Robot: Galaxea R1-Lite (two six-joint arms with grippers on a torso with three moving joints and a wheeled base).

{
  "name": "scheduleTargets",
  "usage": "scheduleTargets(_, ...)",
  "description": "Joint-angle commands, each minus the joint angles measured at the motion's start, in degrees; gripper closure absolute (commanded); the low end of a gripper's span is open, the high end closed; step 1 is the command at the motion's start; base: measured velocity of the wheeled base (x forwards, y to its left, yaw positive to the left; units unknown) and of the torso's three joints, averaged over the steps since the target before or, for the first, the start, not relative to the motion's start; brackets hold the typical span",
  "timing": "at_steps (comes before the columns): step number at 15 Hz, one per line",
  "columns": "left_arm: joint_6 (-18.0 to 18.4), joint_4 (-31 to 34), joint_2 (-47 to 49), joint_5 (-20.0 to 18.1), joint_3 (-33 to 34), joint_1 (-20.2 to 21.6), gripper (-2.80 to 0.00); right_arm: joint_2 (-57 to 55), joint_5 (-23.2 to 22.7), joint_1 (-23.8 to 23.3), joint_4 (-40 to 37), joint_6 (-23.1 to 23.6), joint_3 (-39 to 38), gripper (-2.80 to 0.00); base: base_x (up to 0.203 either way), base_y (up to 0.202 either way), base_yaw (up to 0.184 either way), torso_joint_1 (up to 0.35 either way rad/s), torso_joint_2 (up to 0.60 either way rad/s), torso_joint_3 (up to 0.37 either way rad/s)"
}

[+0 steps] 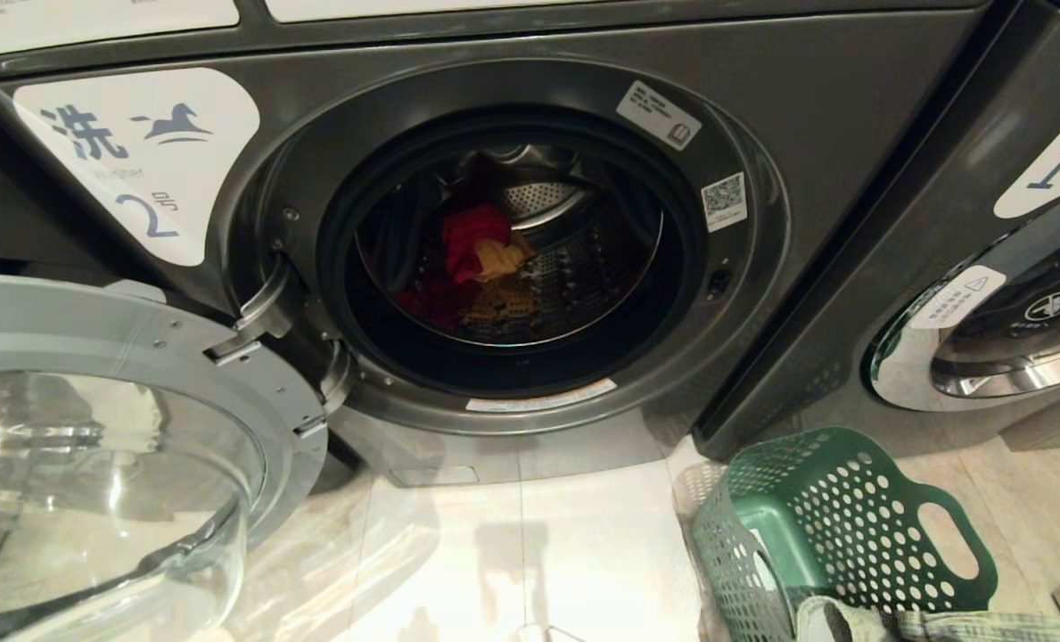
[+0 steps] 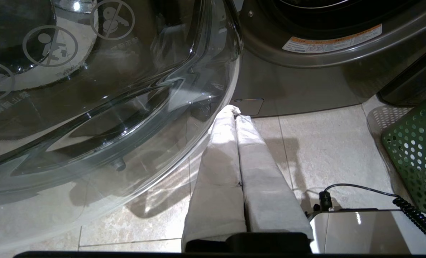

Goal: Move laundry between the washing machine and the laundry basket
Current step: Pick a cloth and place it into the basket

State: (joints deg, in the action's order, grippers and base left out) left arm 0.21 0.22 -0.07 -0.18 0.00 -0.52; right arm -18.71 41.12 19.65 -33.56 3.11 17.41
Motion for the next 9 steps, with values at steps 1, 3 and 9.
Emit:
scheduleTargets(1,0.04,-0.03,0.07,0.01,0.0,0.0,0.0,-0.19,0.27,0.04,-0.54,0.14,-0.18,-2.8,0.0,0.0,0.0,0.0,0.0,0.0)
scheduleTargets(3,0.06,-0.04,0.07,0.01,0.0,0.0,0.0,-0.1,0.28,0.04,-0.54,0.14,0.15,-2.8,0.0,0.0,0.0,0.0,0.0,0.0)
scheduleTargets(9,0.06,0.04,0.07,0.01,0.0,0.0,0.0,-3.75,0.11,-0.14,-0.84,0.52,11.41,-2.8,0.0,0.0,0.0,0.0,0.0,0.0)
